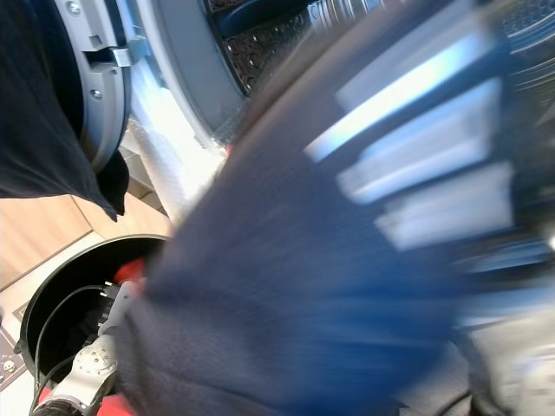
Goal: Clothes washing
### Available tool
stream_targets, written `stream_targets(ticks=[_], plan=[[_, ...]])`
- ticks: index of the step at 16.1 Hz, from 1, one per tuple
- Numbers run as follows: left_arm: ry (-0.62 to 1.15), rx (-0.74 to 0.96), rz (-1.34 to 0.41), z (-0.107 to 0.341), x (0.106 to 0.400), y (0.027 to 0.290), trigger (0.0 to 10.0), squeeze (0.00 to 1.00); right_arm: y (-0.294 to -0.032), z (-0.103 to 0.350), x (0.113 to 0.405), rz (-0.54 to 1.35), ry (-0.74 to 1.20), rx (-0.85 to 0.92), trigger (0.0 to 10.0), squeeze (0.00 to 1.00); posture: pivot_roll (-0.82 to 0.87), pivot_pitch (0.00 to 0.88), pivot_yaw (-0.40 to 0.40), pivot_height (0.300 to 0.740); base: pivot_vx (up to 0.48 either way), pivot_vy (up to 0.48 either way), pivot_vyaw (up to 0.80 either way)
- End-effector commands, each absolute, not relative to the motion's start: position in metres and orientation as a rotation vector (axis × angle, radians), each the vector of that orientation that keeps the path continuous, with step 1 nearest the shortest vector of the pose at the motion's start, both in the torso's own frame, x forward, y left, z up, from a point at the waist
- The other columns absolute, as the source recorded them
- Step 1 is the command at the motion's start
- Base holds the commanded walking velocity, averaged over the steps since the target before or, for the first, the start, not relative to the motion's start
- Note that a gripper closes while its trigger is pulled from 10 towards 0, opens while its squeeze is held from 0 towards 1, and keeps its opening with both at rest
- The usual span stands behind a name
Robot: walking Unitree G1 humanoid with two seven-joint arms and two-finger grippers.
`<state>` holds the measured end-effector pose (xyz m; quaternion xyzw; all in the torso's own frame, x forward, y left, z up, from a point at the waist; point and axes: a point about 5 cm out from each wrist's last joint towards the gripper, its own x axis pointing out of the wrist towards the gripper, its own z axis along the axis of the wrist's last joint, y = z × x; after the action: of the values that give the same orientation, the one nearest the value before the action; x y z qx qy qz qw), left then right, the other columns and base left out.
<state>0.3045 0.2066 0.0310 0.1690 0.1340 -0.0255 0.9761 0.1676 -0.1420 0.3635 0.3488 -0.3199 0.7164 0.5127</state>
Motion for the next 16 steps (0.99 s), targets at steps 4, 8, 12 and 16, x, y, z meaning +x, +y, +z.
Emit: stream_targets(ticks=[4,8,12,16], plan=[[0.357,0.335,-0.088,0.011,0.291,0.201,10.0,0.0,-0.158,0.386,0.154,1.69,-0.919,0.855,0.0,0.0,-0.01,0.106,-0.015,0.74,0.0,0.0,0.0],[0.365,0.332,-0.102,0.008,0.29,0.197,10.0,0.0,-0.142,0.342,0.149,1.707,-0.651,0.673,0.0,0.0,-0.02,0.109,-0.021,0.74,0.0,0.0,0.0],[0.365,0.33,-0.104,0.009,0.291,0.196,10.0,0.0,-0.132,0.309,0.135,1.736,-0.455,0.564,0.0,0.0,-0.03,0.109,-0.008,0.74,0.0,0.0,0.0],[0.374,0.335,-0.121,0.008,0.291,0.194,10.0,0.0,-0.136,0.327,0.116,1.79,-0.592,0.627,0.0,0.0,-0.06,0.107,-0.001,0.74,0.0,0.0,0.0]])
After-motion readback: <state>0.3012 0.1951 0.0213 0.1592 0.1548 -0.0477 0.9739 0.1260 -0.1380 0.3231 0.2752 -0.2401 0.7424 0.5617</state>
